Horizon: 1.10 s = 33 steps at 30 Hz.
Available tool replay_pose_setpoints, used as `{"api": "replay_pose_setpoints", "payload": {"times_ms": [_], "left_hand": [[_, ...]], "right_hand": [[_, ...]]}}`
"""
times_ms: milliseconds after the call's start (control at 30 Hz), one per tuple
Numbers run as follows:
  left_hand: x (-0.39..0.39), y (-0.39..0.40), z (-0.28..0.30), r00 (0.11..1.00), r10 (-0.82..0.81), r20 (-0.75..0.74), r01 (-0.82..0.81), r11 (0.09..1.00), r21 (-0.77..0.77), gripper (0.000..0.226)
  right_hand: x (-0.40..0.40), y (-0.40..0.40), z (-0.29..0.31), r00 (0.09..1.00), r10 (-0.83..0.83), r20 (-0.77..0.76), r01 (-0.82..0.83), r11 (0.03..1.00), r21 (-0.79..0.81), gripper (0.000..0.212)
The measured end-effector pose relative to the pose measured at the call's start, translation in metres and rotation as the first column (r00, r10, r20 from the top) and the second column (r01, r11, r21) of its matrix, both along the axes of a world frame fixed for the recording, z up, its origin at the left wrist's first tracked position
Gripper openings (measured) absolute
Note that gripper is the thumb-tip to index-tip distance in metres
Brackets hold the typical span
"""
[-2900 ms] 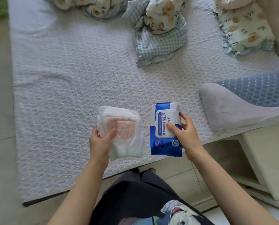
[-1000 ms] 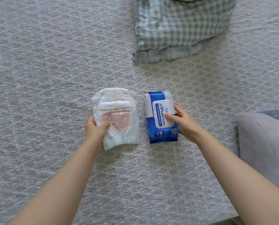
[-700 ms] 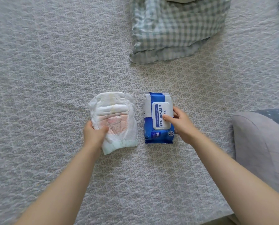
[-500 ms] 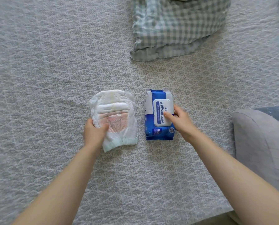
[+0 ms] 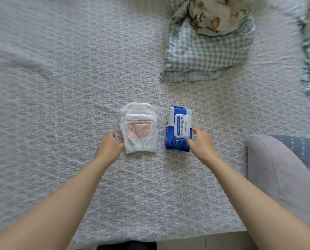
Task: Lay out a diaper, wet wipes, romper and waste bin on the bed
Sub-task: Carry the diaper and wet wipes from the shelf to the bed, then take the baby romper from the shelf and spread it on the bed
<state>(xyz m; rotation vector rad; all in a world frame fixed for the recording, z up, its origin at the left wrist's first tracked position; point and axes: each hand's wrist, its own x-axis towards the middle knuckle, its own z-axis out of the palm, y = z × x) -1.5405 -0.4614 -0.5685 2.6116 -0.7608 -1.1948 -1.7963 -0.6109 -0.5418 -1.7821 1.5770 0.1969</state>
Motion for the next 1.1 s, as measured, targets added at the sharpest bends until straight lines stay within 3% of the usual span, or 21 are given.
{"api": "replay_pose_setpoints", "payload": {"times_ms": [200,600,767,1100], "left_hand": [[-0.019,0.043,0.081,0.996,-0.043,0.08,0.051,0.994,-0.1,0.042],[-0.057,0.172,0.166,0.953,0.038,0.3,0.05,0.959,-0.278,0.032],[-0.065,0.236,0.187,0.934,0.15,0.325,-0.05,0.954,-0.295,0.034],[-0.059,0.383,0.216,0.823,0.394,0.409,-0.229,0.889,-0.396,0.029]], "right_hand": [[0.005,0.054,0.072,0.984,0.172,-0.049,-0.172,0.985,0.008,0.042],[0.029,0.16,0.163,0.867,0.486,-0.106,-0.497,0.858,-0.132,0.046],[0.056,0.212,0.18,0.719,0.69,-0.079,-0.695,0.714,-0.087,0.06],[0.124,0.335,0.206,0.442,0.896,-0.046,-0.893,0.436,-0.11,0.054]]}}
